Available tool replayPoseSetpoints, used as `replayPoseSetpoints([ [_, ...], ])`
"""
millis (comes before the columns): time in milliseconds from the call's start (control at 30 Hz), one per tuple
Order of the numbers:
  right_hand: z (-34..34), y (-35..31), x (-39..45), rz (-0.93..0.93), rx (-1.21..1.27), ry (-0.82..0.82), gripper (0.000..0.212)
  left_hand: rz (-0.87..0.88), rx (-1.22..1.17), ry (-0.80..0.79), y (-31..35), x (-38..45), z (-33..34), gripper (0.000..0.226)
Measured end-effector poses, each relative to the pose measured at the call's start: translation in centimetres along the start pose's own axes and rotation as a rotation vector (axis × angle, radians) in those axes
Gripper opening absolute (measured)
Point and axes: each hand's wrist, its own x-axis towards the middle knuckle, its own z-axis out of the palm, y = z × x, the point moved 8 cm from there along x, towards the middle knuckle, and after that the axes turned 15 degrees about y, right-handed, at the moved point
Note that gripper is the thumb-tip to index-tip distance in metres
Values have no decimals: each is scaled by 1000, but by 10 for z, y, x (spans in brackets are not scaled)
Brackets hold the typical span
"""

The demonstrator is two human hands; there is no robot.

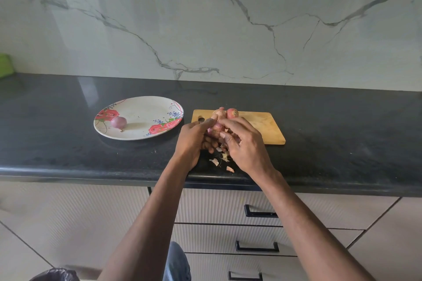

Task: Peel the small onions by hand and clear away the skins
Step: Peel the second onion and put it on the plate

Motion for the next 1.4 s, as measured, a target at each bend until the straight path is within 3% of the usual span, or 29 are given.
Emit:
replayPoseSetpoints([
  [400,1,6,3,49,76,11,32,28,109,-18,-2,4,2,21],
  [633,3,10,1,95,99,-8,10,26,115,-20,-1,3,4,23],
  [833,5,18,-2,230,134,-23,21,15,80,-25,-1,1,3,23],
  [933,3,12,-1,161,111,-21,34,19,80,-14,-2,1,2,27],
  [1133,-6,13,3,125,81,68,17,32,98,-34,-2,-1,4,49],
  [1300,-3,13,3,117,30,41,6,34,140,-62,-4,0,6,27],
  [1400,4,11,0,82,-5,-11,10,27,117,-82,-3,-1,7,23],
])
